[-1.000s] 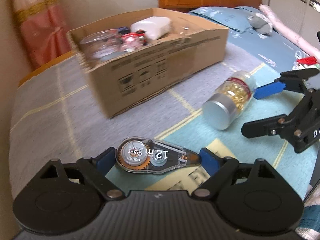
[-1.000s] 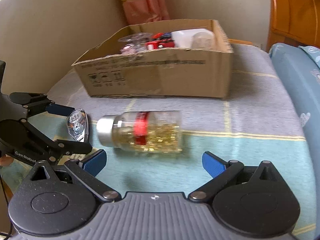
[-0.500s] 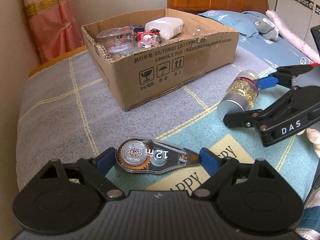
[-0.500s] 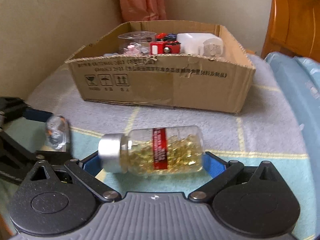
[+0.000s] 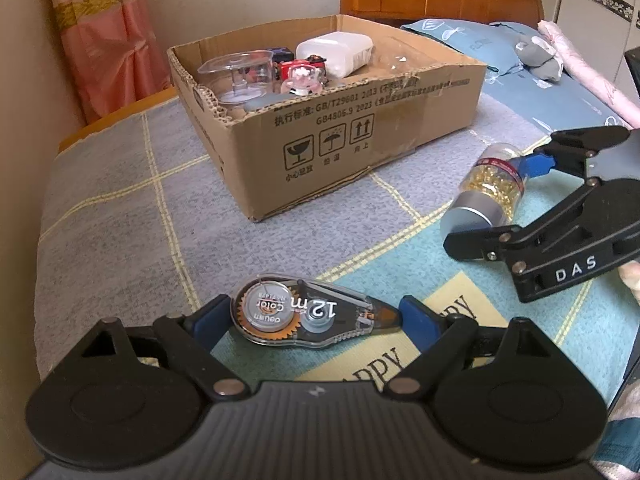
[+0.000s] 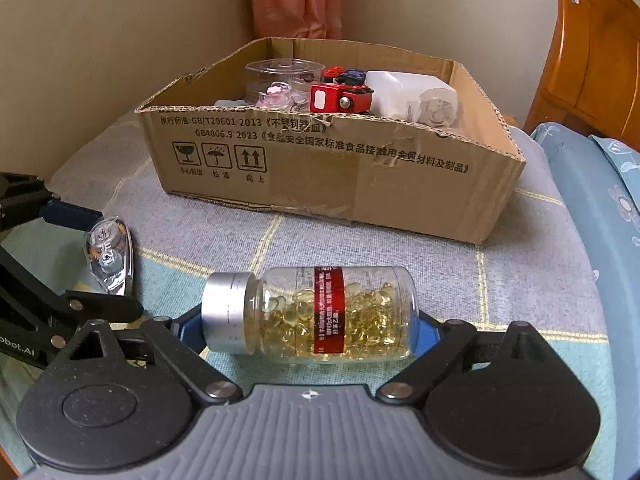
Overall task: Organize rigid objects
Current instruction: 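Release the tape dispenser into the box with the left gripper while the right drops the bottle in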
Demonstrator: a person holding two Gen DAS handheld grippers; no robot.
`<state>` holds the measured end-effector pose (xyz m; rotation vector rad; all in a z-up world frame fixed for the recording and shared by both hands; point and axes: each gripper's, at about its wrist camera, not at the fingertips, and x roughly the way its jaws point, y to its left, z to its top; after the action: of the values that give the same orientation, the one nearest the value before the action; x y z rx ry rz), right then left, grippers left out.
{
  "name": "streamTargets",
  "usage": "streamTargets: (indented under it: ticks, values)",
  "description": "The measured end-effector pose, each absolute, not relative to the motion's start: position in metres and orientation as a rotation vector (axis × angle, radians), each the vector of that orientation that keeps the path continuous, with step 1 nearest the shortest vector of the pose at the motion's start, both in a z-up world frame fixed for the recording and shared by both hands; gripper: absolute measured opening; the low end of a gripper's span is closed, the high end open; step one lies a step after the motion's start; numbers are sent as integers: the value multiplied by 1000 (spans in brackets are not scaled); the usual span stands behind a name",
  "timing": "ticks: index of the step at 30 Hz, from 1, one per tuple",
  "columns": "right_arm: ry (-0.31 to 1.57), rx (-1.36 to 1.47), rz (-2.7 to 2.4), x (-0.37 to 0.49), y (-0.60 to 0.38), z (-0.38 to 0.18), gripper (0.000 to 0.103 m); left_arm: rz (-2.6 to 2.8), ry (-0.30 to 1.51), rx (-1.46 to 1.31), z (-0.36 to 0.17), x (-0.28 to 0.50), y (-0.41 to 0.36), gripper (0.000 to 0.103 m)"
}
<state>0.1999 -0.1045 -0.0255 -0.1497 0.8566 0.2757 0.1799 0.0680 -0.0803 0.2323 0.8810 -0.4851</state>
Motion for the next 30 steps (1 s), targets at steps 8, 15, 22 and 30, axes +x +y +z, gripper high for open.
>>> streamTargets:
  ticks: [8,15,22,30]
  values:
    - [867,-194,315,196,-106,-20,96,-467,910,228,-74,179,65,89]
    - [887,-228,381,189,-117,-16,96,-451,930,225,-65,176,61,89]
    - [918,-212,447,184,-137,-5,96,-444,947,225,-53,174,55,89]
    - [904,-243,514,184,-149,24,96,-460,921,208,-16,182,42,89]
